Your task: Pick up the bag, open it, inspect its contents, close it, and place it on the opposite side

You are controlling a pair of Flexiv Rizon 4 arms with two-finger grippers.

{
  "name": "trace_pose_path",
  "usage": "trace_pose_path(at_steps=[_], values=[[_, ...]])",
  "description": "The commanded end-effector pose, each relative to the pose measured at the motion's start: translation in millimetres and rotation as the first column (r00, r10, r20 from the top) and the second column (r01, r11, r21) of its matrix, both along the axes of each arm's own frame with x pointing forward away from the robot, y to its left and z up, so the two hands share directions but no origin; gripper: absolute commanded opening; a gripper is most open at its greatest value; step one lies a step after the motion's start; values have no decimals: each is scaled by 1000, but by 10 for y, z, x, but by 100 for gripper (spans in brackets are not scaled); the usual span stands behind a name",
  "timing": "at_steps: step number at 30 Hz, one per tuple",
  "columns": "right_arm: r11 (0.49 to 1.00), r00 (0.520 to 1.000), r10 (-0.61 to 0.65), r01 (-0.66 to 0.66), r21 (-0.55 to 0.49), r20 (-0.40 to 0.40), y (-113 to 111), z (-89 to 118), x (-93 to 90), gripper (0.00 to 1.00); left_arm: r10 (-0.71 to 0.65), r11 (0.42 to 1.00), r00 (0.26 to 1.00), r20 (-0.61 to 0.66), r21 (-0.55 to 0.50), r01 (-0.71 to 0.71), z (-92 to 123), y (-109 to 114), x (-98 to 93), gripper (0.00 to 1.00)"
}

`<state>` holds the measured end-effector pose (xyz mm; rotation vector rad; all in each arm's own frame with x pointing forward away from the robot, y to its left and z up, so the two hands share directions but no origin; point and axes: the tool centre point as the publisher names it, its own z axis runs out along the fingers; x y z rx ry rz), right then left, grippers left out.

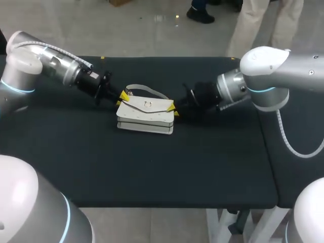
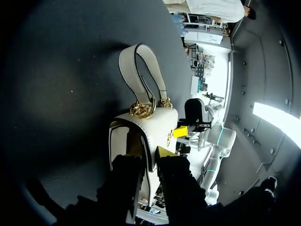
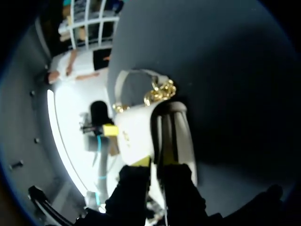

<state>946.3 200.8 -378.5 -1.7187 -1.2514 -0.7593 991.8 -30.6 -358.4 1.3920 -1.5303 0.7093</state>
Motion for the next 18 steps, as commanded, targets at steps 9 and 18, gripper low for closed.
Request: trace_pose_path(at_steps=[9, 18], values=[[999, 999, -39, 40, -25, 22, 33, 9, -39, 52, 32, 999, 999, 17, 16, -32, -5, -32, -73, 0], [997, 998, -63, 63, -42, 10, 47, -65, -64, 0, 89, 995, 996, 13, 50, -89, -103, 0, -59, 0]])
